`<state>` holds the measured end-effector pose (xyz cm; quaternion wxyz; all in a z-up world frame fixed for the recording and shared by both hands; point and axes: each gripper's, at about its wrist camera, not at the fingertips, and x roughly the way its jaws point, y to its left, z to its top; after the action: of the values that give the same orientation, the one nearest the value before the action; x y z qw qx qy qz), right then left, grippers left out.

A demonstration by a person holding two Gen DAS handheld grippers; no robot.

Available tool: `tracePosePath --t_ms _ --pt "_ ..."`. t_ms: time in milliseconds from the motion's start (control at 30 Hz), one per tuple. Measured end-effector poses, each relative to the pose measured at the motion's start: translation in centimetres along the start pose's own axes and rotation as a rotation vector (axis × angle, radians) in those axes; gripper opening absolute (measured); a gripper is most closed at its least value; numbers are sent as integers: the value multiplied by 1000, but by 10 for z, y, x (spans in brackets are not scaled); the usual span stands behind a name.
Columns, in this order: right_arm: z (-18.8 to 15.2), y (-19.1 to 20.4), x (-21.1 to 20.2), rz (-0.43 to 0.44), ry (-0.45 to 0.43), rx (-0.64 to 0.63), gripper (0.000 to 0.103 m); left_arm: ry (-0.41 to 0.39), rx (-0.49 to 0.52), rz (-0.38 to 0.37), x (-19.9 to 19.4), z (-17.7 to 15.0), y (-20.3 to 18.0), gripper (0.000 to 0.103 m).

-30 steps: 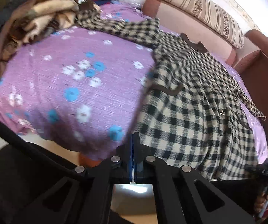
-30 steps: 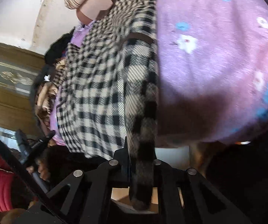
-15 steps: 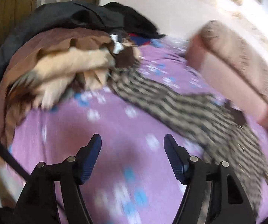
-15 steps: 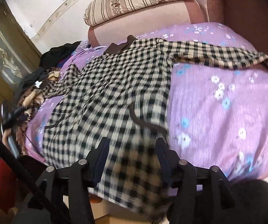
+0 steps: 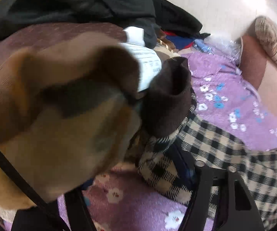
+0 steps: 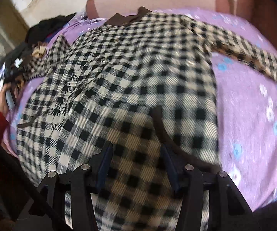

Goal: Fold large clothes

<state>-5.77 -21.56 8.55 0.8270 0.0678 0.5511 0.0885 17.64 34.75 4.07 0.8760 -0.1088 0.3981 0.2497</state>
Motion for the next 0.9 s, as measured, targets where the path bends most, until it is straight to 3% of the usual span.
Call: tracePosePath --t_ms 33,67,100,133,200,367,500,667,800,900 --pt "3 4 2 -10 -1 -19 56 6 16 47 0 3 -2 22" --pt "6 10 5 -20 -2 -41 56 16 -7 44 -2 7 2 19" --pt "7 13 6 -27 -4 -52 56 18 -59 -7 -6 12 9 11" --pt "9 16 8 -33 -8 -63 56 29 -139 -70 -11 17 21 9" --pt "12 19 10 -34 -16 -76 56 31 -238 -112 -20 25 37 8" --pt "16 17 8 -8 -27 -85 56 -21 -184 11 -47 40 26 8" --pt "16 7 4 43 -64 -45 56 -33 -192 4 -73 40 15 7" --pt "12 -9 6 156 -96 37 56 -41 -150 14 -106 28 -31 7" --pt "5 -13 -3 178 -134 40 56 -58 -209 39 -121 11 -33 7" --pt "-1 -20 -11 181 -158 53 56 -35 -242 56 -109 9 -20 6"
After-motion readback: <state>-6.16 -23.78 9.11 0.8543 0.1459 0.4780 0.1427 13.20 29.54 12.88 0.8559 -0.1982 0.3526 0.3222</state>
